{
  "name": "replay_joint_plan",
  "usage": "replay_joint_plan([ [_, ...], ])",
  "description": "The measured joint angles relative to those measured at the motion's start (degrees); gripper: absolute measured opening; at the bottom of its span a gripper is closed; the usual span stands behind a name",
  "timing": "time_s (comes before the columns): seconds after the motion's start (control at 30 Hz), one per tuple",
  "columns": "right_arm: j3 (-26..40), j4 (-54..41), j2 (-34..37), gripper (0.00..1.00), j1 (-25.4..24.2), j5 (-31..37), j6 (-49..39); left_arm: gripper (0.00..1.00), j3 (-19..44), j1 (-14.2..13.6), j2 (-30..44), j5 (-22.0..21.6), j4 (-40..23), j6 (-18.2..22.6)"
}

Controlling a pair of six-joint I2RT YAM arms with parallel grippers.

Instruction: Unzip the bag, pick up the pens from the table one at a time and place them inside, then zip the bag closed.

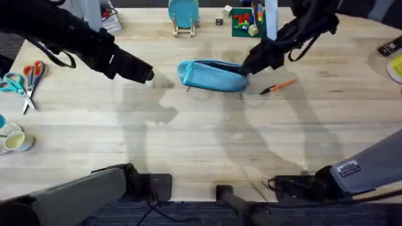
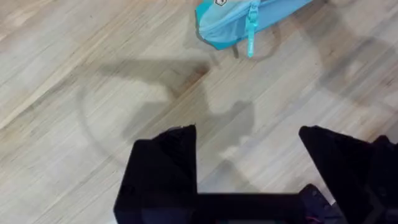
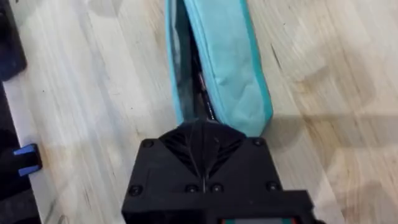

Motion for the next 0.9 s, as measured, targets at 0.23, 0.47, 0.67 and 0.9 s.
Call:
replay_joint_plan([
  [0.23, 0.00, 0.75, 2.03, 0.030, 0.00, -0.08, 0.00, 0.995, 0.00, 0.00, 0.00, 0.00, 0.00, -0.02],
  [0.47, 0.00, 0.87, 2.62, 0.029, 0.00, -0.25, 0.00, 0.995, 0.00, 0.00, 0.00, 0.00, 0.00, -0.02],
  [0.67, 0.00, 1.80, 2.62, 0.030, 0.03, -0.25, 0.00, 0.995, 0.00, 0.00, 0.01, 0.00, -0.01, -0.01],
  [0.9, -0.01, 3.65, 2.63, 0.030, 2.11, -0.19, 0.00, 0.996, 0.00, 0.00, 0.00, 0.00, 0.00, -0.02],
])
